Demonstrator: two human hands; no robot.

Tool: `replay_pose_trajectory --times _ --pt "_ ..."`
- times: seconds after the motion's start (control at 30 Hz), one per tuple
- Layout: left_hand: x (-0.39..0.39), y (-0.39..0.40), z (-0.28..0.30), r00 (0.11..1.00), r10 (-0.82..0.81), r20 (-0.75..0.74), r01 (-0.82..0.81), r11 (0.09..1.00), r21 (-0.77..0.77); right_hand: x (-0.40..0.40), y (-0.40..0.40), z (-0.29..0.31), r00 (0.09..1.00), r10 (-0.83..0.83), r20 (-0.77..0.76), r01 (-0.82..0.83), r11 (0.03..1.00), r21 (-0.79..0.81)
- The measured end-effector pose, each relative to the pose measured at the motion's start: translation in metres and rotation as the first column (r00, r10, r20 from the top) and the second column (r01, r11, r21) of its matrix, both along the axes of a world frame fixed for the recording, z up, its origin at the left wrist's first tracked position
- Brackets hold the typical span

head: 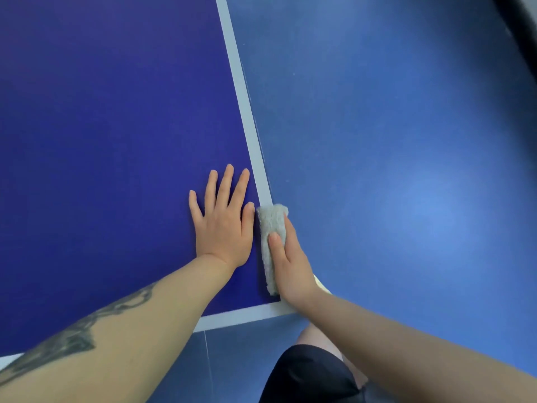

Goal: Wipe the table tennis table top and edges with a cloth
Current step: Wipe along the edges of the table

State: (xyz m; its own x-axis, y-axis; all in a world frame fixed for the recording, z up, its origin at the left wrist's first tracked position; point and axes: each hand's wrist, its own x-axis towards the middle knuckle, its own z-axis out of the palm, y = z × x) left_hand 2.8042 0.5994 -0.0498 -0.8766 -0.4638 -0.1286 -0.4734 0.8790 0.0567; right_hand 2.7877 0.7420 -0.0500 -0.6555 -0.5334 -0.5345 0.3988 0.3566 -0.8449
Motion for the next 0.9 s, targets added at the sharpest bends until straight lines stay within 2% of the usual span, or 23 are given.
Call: replay_pose_trajectory --times 0.1,0.27,0.4,0.53,0.6,0.7,0.9 --pt "-0.001 -0.002 -0.001 1.000 0.000 -0.015 0.000 1.000 0.009 -0.021 -0.016 -0.003 0.999 -0.048 -0.001 0.048 0.998 -0.051" --pt "0.001 -0.005 -0.007 1.000 0.027 0.011 -0.026 0.999 -0.027 0.027 0.016 0.003 0.995 -0.068 0.078 0.075 0.994 -0.083" --pt "-0.001 -0.003 -0.009 0.999 0.026 0.040 -0.024 0.998 -0.063 -0.021 -0.012 -0.006 1.000 -0.016 -0.005 0.016 0.996 -0.083" --pt "-0.016 -0.016 -0.004 0.999 0.024 0.044 -0.023 0.999 -0.026 -0.040 -0.031 -0.009 0.996 -0.091 0.000 0.090 0.989 -0.118" --pt "-0.033 -0.027 -0.003 0.997 0.066 0.035 -0.066 0.998 0.016 -0.017 -0.015 -0.011 0.996 -0.084 0.021 0.086 0.989 -0.117" --pt "-0.067 -0.044 -0.005 0.987 0.153 0.042 -0.153 0.988 -0.003 0.004 0.001 -0.009 0.991 -0.080 0.106 0.092 0.989 -0.112" --pt "-0.140 -0.083 -0.009 0.955 0.296 0.007 -0.296 0.955 -0.006 -0.070 -0.057 -0.022 0.994 -0.083 0.076 0.090 0.992 -0.094"
